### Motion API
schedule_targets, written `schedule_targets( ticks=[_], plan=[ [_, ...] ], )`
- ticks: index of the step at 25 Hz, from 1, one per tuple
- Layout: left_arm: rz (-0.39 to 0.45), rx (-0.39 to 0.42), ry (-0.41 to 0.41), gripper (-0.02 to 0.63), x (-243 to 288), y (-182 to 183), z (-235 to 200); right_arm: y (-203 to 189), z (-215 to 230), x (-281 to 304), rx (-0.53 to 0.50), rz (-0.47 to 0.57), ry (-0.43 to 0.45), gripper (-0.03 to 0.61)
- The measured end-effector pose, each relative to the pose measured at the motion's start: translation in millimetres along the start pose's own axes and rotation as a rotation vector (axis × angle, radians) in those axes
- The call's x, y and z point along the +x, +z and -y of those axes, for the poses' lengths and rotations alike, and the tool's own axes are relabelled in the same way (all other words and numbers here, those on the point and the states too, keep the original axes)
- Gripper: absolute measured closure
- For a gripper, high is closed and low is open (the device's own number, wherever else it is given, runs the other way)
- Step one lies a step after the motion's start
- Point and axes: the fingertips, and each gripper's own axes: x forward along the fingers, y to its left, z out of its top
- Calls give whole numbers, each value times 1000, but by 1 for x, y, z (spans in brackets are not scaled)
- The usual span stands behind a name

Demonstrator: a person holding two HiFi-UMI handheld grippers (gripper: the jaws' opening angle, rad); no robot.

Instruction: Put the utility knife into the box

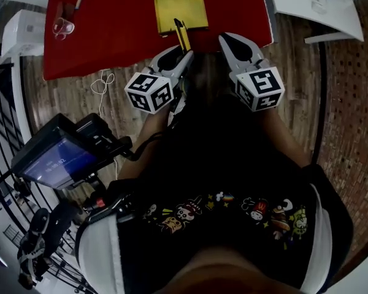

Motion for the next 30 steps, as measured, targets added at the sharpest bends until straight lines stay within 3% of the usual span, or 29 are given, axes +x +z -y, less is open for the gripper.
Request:
schedule_targets(
  ticks=[9,18,26,30],
  plan=[
    [-71,22,93,499,10,-15,-34,3,-1,26,-28,1,63,554],
    [-170,33,282,499,115,-6,-68,-19,94,85,-24,-60,168,554],
    [-262,-3,407,499,142,-21,-126,-37,100,123,0,-97,226,554],
    [-307,-12,433,499,160,-23,-151,-38,102,131,7,-105,249,554]
  ],
)
